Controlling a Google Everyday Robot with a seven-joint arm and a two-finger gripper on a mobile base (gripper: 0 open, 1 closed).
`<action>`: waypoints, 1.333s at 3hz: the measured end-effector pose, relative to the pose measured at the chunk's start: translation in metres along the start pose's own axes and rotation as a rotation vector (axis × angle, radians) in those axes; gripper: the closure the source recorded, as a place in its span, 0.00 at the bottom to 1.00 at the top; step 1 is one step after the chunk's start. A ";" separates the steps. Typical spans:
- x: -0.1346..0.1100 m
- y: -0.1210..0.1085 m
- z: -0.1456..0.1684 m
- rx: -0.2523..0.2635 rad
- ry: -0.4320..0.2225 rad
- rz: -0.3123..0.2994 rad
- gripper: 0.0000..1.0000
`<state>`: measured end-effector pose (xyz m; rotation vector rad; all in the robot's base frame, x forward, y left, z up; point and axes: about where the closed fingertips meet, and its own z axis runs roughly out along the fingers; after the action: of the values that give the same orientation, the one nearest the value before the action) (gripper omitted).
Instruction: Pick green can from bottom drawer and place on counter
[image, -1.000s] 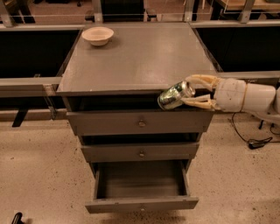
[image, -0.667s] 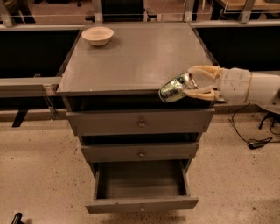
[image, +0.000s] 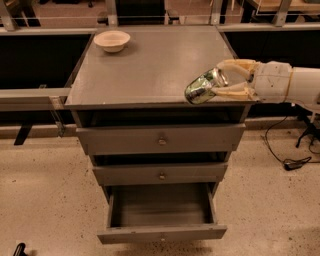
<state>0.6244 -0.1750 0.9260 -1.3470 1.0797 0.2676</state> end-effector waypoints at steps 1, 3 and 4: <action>0.006 -0.016 0.011 0.013 0.021 0.019 1.00; 0.034 -0.035 0.040 0.138 0.032 0.079 0.82; 0.048 -0.040 0.044 0.240 0.083 0.098 0.59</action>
Offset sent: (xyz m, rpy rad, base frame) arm 0.0811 0.0108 -0.0108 0.0608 0.0599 -0.1305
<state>0.6983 -0.1675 0.9094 -1.1009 1.2084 0.1496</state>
